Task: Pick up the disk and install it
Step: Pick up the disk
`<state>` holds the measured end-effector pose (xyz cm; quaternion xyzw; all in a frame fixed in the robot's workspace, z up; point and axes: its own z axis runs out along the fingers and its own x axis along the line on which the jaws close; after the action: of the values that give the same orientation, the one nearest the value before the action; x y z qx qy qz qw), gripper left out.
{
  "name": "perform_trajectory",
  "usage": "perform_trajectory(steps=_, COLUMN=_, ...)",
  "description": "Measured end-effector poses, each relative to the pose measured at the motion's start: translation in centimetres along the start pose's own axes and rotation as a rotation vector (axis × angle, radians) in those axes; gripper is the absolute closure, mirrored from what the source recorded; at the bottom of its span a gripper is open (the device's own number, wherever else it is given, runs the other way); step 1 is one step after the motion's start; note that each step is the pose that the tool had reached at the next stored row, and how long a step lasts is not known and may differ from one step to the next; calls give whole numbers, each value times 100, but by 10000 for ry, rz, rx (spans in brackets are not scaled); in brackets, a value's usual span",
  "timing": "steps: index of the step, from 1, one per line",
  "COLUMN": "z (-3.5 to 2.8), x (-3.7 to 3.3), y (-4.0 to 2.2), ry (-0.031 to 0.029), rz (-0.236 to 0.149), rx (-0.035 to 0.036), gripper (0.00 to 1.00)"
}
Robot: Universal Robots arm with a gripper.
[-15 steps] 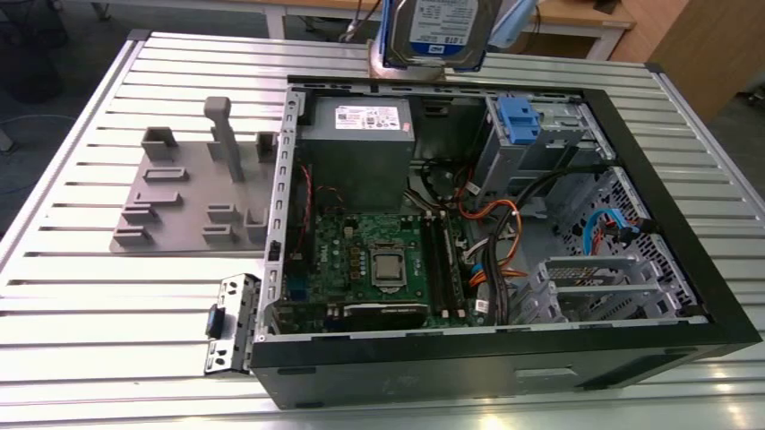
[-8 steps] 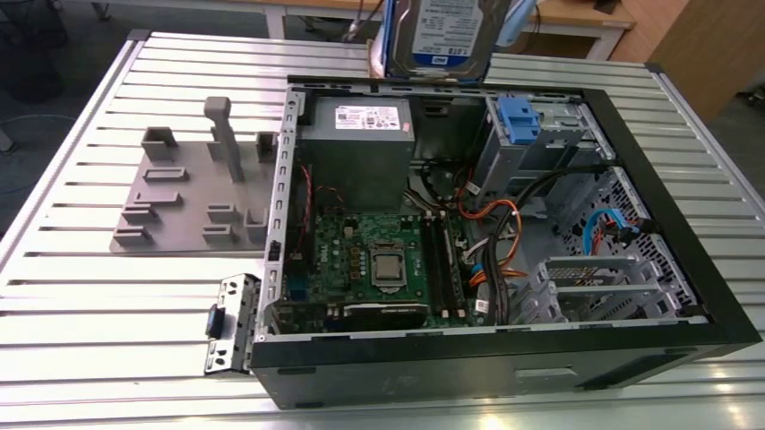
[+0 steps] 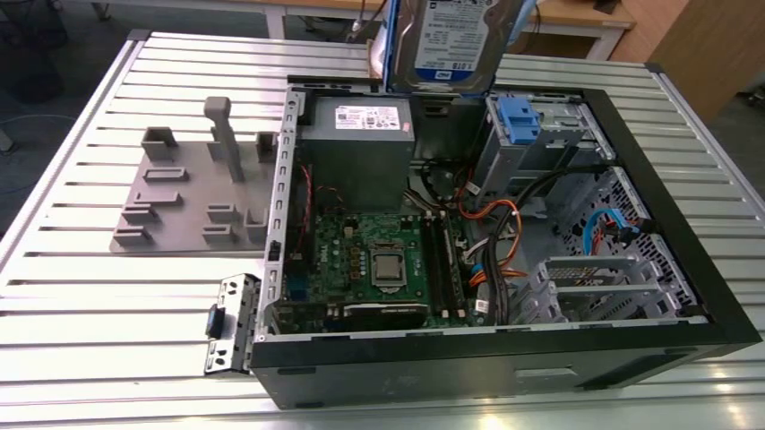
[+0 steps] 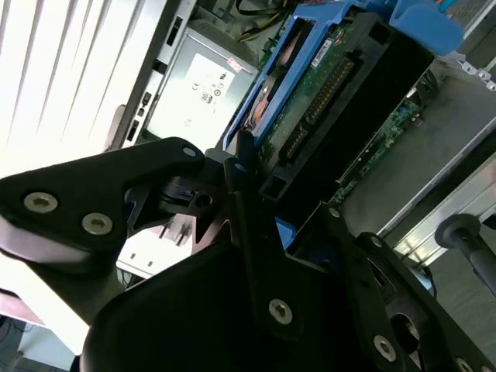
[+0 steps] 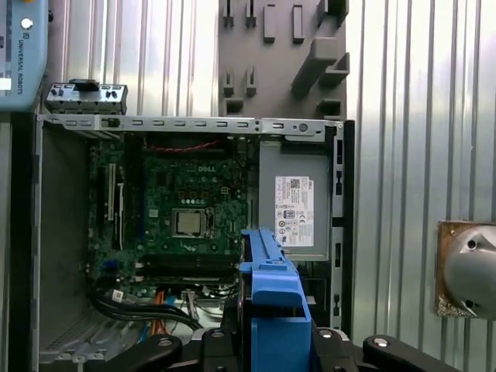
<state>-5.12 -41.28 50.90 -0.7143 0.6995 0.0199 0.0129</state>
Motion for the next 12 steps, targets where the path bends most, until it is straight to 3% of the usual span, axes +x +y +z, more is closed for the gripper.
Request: perform_trajectory(steps=12, z=6, x=238, y=5, ry=1, rz=0, rx=-1, gripper=64)
